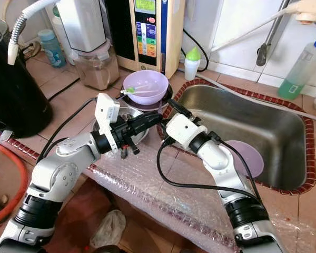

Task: Kitchen organization

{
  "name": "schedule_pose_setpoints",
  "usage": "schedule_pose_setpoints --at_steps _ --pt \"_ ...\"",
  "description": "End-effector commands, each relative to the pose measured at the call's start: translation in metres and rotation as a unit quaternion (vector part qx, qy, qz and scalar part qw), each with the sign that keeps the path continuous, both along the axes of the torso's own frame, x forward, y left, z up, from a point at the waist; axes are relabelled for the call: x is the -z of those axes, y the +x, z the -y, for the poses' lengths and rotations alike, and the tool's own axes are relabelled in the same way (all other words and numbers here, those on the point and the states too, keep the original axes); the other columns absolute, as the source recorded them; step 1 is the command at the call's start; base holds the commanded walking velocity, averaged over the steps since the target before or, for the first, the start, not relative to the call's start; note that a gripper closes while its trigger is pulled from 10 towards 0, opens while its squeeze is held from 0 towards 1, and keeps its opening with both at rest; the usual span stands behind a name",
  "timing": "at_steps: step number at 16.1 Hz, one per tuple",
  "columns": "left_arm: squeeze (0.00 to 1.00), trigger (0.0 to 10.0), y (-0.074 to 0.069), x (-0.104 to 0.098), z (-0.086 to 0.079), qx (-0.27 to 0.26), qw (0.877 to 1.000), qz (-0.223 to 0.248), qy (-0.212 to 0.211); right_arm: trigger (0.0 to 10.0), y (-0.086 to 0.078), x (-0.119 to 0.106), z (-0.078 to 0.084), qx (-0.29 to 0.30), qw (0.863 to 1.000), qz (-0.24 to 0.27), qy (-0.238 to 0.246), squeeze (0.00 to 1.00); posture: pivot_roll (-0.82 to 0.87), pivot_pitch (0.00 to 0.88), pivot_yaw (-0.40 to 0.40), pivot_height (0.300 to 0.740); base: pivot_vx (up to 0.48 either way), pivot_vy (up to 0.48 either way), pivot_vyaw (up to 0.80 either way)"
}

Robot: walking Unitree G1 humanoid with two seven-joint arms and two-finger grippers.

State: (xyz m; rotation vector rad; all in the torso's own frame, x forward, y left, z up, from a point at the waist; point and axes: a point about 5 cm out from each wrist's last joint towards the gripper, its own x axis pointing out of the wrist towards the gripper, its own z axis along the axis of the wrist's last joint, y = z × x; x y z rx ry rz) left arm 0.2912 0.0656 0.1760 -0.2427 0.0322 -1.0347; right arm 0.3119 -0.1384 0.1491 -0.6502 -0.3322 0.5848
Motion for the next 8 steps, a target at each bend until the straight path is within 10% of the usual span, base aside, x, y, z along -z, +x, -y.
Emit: schedule_pose_setpoints --at_steps 1,8 --pt "0.0 0.0 0.0031 -0.0059 -0.0028 -0.011 1.0 0.017 -0.003 0.0 0.002 -0.0026 0.0051 0.011 1.0 0.005 0.001 0.0 -0.03 0.0 0.079 0.74 0.0 0.0 0.0" --pt "0.0 0.0 0.0024 -0.0008 -0.0083 -0.02 1.0 0.019 0.013 0.0 0.0068 -0.004 0.0097 0.034 0.999 0.011 0.011 0.0 -0.02 0.0 0.074 0.74 0.0 0.0 0.0"
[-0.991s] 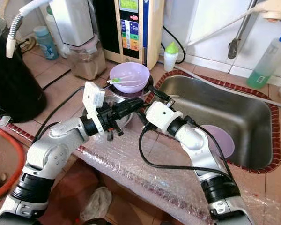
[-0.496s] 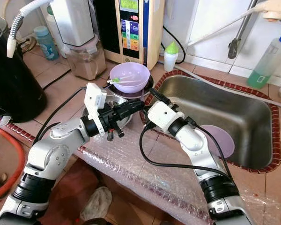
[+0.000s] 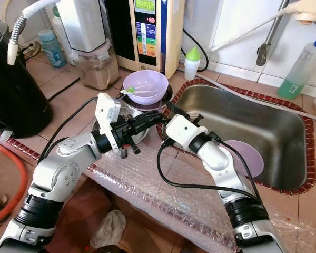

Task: Kitchen organization

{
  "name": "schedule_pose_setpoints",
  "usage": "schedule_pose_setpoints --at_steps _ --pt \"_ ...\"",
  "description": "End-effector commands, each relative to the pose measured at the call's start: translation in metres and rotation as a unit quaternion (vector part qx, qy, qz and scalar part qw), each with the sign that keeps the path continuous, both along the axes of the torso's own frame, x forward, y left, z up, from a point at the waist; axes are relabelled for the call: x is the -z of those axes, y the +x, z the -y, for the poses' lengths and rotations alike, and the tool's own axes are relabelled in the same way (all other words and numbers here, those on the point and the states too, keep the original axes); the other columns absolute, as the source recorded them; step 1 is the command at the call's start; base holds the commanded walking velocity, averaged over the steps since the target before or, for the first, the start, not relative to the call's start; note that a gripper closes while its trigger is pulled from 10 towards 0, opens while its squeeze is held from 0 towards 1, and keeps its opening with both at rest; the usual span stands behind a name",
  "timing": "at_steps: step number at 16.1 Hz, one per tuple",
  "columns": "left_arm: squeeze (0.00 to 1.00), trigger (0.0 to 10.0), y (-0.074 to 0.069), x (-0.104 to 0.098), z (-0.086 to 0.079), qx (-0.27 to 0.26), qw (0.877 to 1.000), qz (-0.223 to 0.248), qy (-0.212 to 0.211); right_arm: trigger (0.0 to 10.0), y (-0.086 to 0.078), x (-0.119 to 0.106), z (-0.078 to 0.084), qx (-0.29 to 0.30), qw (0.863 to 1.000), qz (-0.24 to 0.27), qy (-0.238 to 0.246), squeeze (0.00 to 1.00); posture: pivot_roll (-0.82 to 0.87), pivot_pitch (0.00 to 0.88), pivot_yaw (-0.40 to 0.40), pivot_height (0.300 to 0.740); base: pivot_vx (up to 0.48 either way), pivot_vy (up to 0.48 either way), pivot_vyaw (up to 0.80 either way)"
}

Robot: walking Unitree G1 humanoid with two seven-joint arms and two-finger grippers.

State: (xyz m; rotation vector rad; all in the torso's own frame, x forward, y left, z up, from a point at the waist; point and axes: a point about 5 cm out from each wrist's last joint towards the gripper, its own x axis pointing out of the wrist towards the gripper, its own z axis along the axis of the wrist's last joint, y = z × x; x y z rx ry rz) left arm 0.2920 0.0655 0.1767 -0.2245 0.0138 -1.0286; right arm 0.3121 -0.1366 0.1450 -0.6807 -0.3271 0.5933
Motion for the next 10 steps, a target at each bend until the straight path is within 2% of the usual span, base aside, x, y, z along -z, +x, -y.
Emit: schedule_pose_setpoints --at_steps 1,4,5,6,7,9,10 --pt "0.0 0.0 0.002 0.0 -0.008 -0.017 1.0 0.008 0.012 0.0 0.007 -0.008 0.011 0.036 0.999 0.011 0.027 0.0 -0.02 0.0 0.075 0.74 0.0 0.0 0.0" --pt "0.0 4.1 0.004 0.003 -0.009 -0.03 0.999 0.023 0.033 0.0 0.008 -0.009 0.015 0.052 0.998 0.017 0.029 0.0 -0.02 0.0 0.08 0.74 0.0 0.0 0.0" --pt "0.0 4.2 0.005 0.003 -0.009 -0.031 0.998 0.029 0.039 0.0 0.009 -0.01 0.017 0.056 0.998 0.018 0.032 0.0 -0.02 0.0 0.08 0.74 0.0 0.0 0.0" --pt "0.0 5.2 0.007 0.002 -0.009 -0.039 0.998 0.037 0.043 0.0 0.01 -0.012 0.019 0.062 0.997 0.023 0.033 0.0 -0.02 0.0 0.08 0.74 0.0 0.0 0.0" --pt "0.0 5.2 0.008 0.001 -0.009 -0.04 0.997 0.039 0.044 0.0 0.011 -0.013 0.019 0.065 0.997 0.025 0.033 0.0 -0.02 0.0 0.08 0.74 0.0 0.0 0.0" --pt "0.0 6.7 0.009 0.002 -0.009 -0.045 0.997 0.043 0.048 0.0 0.013 -0.017 0.025 0.084 0.995 0.039 0.036 0.0 -0.02 0.0 0.083 0.74 0.0 0.0 0.0" --pt "0.0 8.2 0.009 0.002 -0.009 -0.05 0.996 0.052 0.055 0.0 0.015 -0.019 0.028 0.099 0.993 0.046 0.04 0.0 -0.02 0.0 0.084 0.74 0.0 0.0 0.0"
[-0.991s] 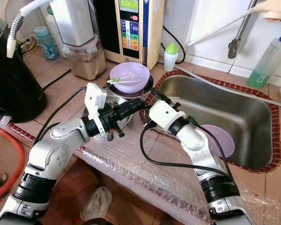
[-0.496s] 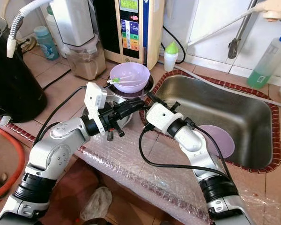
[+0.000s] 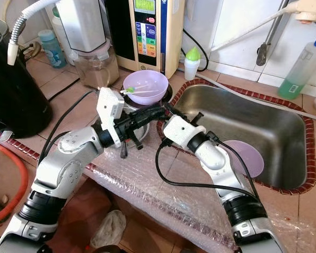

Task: Kitchen organization

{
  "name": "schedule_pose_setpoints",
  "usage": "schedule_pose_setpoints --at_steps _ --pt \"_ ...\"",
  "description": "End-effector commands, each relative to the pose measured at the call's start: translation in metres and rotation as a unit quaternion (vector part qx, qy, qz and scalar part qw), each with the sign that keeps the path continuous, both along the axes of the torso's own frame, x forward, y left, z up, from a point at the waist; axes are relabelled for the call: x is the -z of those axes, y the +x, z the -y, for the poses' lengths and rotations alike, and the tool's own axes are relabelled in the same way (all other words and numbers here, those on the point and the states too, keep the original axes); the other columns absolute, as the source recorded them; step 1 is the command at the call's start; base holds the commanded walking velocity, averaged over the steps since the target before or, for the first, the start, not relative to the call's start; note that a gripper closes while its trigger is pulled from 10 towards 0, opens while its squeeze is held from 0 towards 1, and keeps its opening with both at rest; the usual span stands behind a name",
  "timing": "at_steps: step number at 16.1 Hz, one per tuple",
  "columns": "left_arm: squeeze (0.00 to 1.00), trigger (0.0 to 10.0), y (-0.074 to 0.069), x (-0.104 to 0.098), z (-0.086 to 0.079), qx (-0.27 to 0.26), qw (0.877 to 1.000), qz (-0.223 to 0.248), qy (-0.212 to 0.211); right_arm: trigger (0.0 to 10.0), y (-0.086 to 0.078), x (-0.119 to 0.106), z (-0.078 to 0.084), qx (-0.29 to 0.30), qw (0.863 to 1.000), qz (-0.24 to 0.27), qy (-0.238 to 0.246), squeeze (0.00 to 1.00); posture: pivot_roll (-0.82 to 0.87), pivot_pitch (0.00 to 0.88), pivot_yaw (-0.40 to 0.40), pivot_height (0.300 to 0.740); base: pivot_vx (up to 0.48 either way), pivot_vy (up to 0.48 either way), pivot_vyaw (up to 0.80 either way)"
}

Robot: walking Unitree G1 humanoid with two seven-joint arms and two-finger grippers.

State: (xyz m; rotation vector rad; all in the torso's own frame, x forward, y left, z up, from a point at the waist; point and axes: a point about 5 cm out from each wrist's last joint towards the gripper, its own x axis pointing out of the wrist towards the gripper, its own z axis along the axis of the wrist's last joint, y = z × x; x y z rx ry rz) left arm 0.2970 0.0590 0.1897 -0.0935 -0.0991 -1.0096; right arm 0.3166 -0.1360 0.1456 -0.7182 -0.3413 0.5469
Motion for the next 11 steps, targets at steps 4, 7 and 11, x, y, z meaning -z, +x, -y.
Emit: schedule_pose_setpoints --at_steps 4,7,11 --pt "0.0 10.0 0.005 0.015 -0.014 -0.04 0.999 -0.008 0.034 0.0 0.013 -0.021 0.031 0.088 0.994 0.037 0.051 0.0 -0.02 0.0 0.084 0.74 0.0 0.0 0.0" --pt "0.0 10.0 0.005 0.016 -0.014 -0.044 0.998 0.0 0.04 0.0 0.016 -0.029 0.033 0.09 0.993 0.06 0.044 0.0 -0.02 0.0 0.084 0.74 0.0 0.0 0.0" --pt "1.0 10.0 0.005 0.015 -0.013 -0.05 0.998 0.007 0.037 0.0 0.018 -0.034 0.037 0.097 0.992 0.072 0.045 0.0 -0.01 0.0 0.082 0.74 0.0 0.0 0.0"
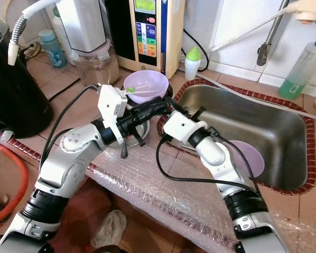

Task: Kitchen organization

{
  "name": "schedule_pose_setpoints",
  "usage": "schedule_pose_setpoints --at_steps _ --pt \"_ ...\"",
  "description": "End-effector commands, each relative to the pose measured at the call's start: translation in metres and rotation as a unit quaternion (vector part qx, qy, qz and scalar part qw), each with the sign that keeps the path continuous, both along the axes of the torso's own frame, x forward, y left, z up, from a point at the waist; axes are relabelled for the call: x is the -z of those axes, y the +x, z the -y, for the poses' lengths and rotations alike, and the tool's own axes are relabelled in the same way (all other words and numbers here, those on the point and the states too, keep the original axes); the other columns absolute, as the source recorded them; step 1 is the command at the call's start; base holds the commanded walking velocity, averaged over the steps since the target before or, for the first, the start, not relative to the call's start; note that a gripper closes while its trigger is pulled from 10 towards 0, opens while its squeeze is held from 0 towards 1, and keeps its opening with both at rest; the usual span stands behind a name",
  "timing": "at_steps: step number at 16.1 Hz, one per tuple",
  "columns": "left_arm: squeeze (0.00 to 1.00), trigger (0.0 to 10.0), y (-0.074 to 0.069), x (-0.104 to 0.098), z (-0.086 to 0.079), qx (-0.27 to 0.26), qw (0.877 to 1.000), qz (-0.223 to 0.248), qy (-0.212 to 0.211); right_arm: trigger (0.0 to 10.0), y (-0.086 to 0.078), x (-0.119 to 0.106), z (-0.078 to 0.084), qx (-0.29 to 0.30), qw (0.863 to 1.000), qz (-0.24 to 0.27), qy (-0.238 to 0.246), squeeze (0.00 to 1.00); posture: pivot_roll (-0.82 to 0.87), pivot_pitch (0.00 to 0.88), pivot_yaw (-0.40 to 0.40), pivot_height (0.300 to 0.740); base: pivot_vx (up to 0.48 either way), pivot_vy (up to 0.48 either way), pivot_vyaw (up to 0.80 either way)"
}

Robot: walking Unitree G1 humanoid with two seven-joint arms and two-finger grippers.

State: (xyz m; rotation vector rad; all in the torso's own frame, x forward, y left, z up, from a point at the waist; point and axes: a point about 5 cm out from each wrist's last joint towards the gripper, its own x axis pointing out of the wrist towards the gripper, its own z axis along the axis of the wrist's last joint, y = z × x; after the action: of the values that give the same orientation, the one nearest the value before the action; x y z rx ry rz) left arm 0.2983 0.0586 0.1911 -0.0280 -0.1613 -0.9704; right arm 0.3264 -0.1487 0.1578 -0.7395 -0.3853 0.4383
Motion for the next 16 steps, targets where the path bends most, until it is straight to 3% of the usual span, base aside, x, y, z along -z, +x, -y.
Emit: schedule_pose_setpoints --at_steps 1,5,8,11,14,15,16 --pt "1.0 10.0 0.004 0.016 -0.013 -0.031 0.999 -0.028 0.02 0.0 0.009 -0.023 0.026 0.058 0.997 0.037 0.038 0.0 -0.01 0.0 0.08 0.74 0.0 0.0 0.0" --pt "1.0 10.0 -0.001 0.017 -0.012 -0.035 0.999 -0.002 0.031 0.0 0.017 -0.023 0.034 0.071 0.997 0.035 0.008 0.0 -0.01 0.0 0.072 0.74 0.0 0.0 0.0" --pt "1.0 10.0 -0.007 0.021 -0.015 -0.036 0.998 0.01 0.047 0.0 0.025 -0.014 0.045 0.103 0.995 0.005 0.01 0.0 0.0 0.0 0.07 0.74 0.0 0.0 0.0" --pt "1.0 10.0 -0.016 0.029 -0.023 -0.037 0.997 0.009 0.067 0.0 0.031 0.01 0.06 0.155 0.984 -0.077 0.051 0.0 0.01 0.0 0.069 0.74 0.0 0.0 0.0" --pt "1.0 10.0 -0.024 0.036 -0.032 -0.031 0.995 0.001 0.097 0.0 0.031 0.039 0.07 0.21 0.958 -0.163 0.108 0.0 0.03 0.0 0.068 0.74 0.0 0.0 0.0" --pt "1.0 10.0 -0.026 0.039 -0.037 -0.033 0.993 -0.002 0.11 5.7 0.03 0.049 0.074 0.232 0.945 -0.197 0.123 0.0 0.03 0.0 0.07 0.74 0.0 0.0 0.0" --pt "1.0 10.0 -0.027 0.041 -0.041 -0.037 0.993 -0.004 0.116 9.5 0.029 0.059 0.077 0.251 0.932 -0.229 0.129 0.0 0.03 0.0 0.07 0.74 0.0 0.0 0.0"
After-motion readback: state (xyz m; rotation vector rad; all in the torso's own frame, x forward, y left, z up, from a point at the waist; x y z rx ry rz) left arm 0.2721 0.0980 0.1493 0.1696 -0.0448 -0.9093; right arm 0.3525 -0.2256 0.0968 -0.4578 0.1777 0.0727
